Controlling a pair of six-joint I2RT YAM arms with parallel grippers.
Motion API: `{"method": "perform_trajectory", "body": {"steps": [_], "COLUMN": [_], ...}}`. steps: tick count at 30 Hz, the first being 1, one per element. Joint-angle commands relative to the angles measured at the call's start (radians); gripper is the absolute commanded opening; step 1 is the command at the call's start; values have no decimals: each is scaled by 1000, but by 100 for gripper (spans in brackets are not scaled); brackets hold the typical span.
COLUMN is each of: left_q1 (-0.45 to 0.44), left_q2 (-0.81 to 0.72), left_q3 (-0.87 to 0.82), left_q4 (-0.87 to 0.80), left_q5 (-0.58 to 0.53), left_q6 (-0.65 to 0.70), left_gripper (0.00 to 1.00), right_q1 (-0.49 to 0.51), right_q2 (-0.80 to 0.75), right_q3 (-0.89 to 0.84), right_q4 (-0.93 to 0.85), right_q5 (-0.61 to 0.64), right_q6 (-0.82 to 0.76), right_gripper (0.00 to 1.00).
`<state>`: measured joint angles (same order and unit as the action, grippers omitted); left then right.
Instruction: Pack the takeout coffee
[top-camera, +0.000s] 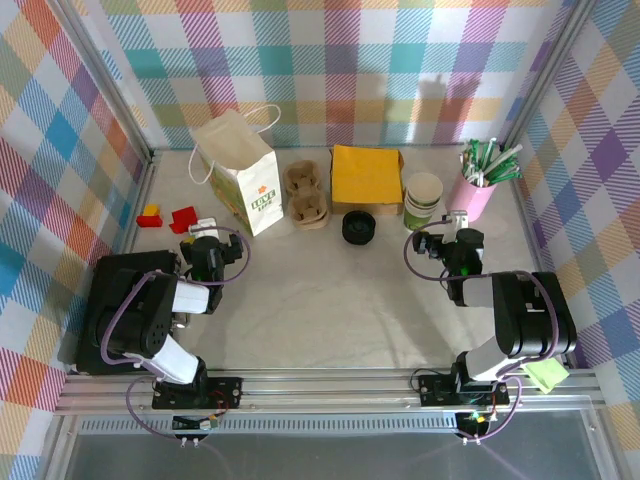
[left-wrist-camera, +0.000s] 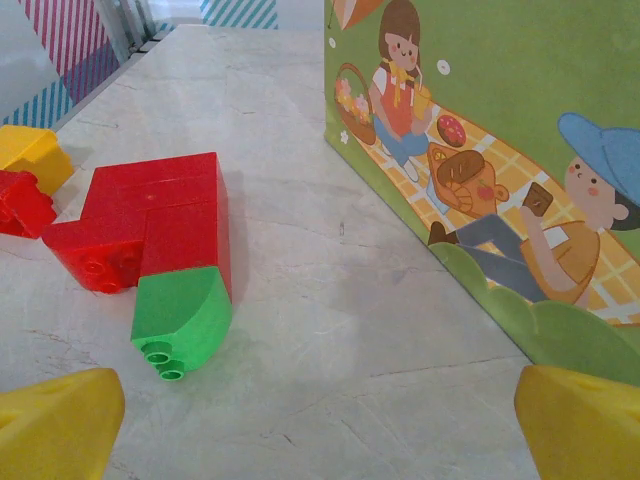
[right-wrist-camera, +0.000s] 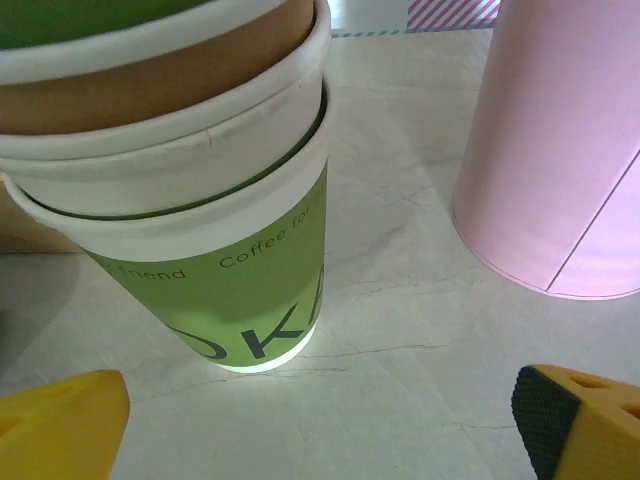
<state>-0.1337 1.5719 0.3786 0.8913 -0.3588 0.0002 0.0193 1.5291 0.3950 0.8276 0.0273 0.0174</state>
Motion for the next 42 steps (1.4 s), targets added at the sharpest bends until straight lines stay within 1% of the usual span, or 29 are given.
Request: {"method": "perform_trajectory", "body": {"steps": [1, 24, 27, 30, 32, 33, 35, 37, 38, 40, 42], "left_q1": [12, 13, 3, -4, -13, -22, -32, -35, -36, -41, -50], "left_q2": [5, 4, -9, -39, -57, -83, -168, -289, -340, -445, -564], "left_q3": [13, 7, -29, -96, -133, -145, -155, -141, -136, -136, -122], "left_q4": [9, 19, 76, 180, 238, 241, 166, 6, -51, -137, -259], "left_q5": [5, 6, -15, 13, 0, -34, -71, -93, -98, -113, -140], "left_q6": [-8, -4, 2, 19, 29, 29, 22, -9, -22, -45, -69], "left_gripper": [100, 100, 100, 100, 100, 100, 100, 100, 100, 100, 100], "right_q1": [-5, -8, -6, -6, -4, -3, -2, -3, -3, -3, -3], "right_q2": [6, 5, -4, -31, -66, -99, -180, -264, -291, -344, -421], "right_q3": [16, 15, -5, -73, -104, -103, -80, -29, -15, -12, 4], "right_q4": [1, 4, 30, 130, 165, 138, 15, -182, -253, -316, -430], "right_q5": [-17, -19, -15, 0, 8, 13, 54, 114, 134, 181, 229], "right_q6": [-7, -6, -6, -1, -1, 0, 22, 65, 79, 127, 202], "right_gripper": [99, 99, 99, 99, 99, 99, 99, 99, 99, 99, 99]}}
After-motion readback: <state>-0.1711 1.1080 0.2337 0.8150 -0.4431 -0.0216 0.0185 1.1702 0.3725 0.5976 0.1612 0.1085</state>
